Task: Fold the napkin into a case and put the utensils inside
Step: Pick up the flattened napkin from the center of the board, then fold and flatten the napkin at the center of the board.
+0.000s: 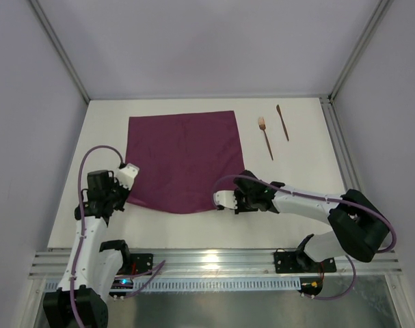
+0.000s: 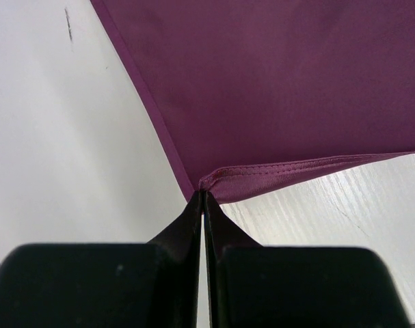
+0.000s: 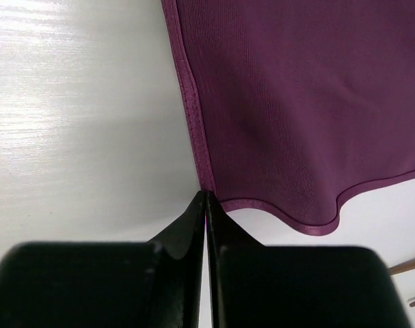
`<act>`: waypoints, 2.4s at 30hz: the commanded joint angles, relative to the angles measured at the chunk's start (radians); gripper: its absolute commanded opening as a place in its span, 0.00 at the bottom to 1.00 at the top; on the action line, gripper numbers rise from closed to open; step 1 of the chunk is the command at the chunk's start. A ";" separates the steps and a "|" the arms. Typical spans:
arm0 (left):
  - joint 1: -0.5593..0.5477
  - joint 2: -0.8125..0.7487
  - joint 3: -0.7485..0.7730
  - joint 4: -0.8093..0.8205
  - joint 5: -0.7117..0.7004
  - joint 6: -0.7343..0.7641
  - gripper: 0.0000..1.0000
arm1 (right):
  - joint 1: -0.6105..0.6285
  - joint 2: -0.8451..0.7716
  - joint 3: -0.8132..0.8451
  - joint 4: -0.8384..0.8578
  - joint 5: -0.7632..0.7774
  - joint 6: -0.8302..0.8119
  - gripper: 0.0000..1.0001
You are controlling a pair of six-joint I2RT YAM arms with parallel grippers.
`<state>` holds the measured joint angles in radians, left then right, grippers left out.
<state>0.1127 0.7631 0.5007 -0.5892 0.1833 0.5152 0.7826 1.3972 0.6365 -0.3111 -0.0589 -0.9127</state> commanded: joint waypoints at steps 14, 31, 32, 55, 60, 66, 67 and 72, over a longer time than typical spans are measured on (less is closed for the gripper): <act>0.004 -0.157 0.235 -0.309 0.019 -0.007 0.00 | 0.086 -0.377 0.078 -0.348 -0.010 0.110 0.04; 0.002 -0.210 0.420 -0.376 -0.165 -0.115 0.00 | 0.135 -0.588 0.186 -0.149 -0.019 0.356 0.04; 0.002 -0.182 0.421 -0.319 -0.166 -0.128 0.00 | 0.123 -0.558 0.193 -0.101 -0.015 0.356 0.04; 0.002 0.683 0.582 0.284 -0.223 -0.190 0.00 | -0.290 0.405 0.670 0.173 -0.183 0.380 0.04; 0.002 0.768 0.599 0.356 -0.222 -0.188 0.00 | -0.298 0.483 0.753 0.118 -0.148 0.350 0.04; 0.002 0.872 0.644 0.379 -0.203 -0.181 0.00 | -0.342 0.557 0.843 0.093 -0.165 0.353 0.04; 0.004 0.886 0.651 0.381 -0.202 -0.182 0.00 | -0.344 0.568 0.861 0.084 -0.164 0.353 0.04; 0.004 0.915 0.670 0.420 -0.186 -0.199 0.00 | -0.370 0.623 0.937 0.038 -0.159 0.345 0.04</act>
<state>0.1127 1.6810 1.1244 -0.2497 -0.0246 0.3367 0.4259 2.0052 1.5059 -0.2451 -0.2234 -0.5514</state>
